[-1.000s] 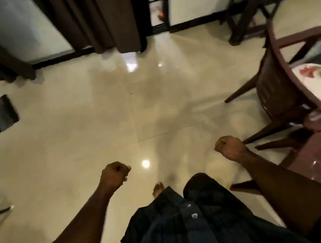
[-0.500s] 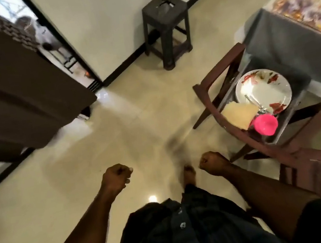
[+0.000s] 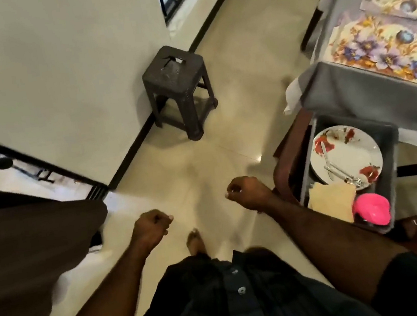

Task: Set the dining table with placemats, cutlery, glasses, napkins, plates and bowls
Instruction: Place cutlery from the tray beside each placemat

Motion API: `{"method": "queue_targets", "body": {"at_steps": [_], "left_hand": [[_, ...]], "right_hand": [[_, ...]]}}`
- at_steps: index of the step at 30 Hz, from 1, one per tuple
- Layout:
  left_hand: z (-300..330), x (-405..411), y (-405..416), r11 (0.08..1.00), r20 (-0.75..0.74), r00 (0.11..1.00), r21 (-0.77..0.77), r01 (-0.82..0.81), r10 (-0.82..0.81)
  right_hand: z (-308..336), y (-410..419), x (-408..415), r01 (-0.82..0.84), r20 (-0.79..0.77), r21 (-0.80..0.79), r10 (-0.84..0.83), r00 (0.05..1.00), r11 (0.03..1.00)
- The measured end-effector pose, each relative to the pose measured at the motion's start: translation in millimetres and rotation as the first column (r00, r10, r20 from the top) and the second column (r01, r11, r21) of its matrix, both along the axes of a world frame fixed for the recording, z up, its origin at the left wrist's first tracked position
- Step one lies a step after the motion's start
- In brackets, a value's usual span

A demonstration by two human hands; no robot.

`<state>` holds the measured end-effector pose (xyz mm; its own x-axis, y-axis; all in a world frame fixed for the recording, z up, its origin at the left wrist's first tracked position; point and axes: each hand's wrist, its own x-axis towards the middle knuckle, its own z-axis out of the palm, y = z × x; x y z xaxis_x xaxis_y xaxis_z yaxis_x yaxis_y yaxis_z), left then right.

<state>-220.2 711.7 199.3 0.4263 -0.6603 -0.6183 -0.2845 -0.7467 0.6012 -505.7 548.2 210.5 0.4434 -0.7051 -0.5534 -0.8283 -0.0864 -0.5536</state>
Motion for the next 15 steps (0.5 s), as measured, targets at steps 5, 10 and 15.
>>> {"method": "queue_targets", "body": {"at_steps": [5,10,15], "left_hand": [[17,39,-142,0.936,0.038,0.935,0.000,0.353,-0.353],[25,28,-275,0.837,0.063,0.840,-0.064,0.543,-0.539],[23,-6,-345,0.749,0.077,0.748,-0.009,0.662,-0.660]], "right_hand": [[4,-55,1,0.293,-0.017,-0.026,-0.293,0.956,0.956],[-7,-95,-26,0.553,-0.011,0.084,-0.554,0.832,0.829],[-28,-120,-48,0.753,0.006,0.222,-0.773,0.635,0.620]]}}
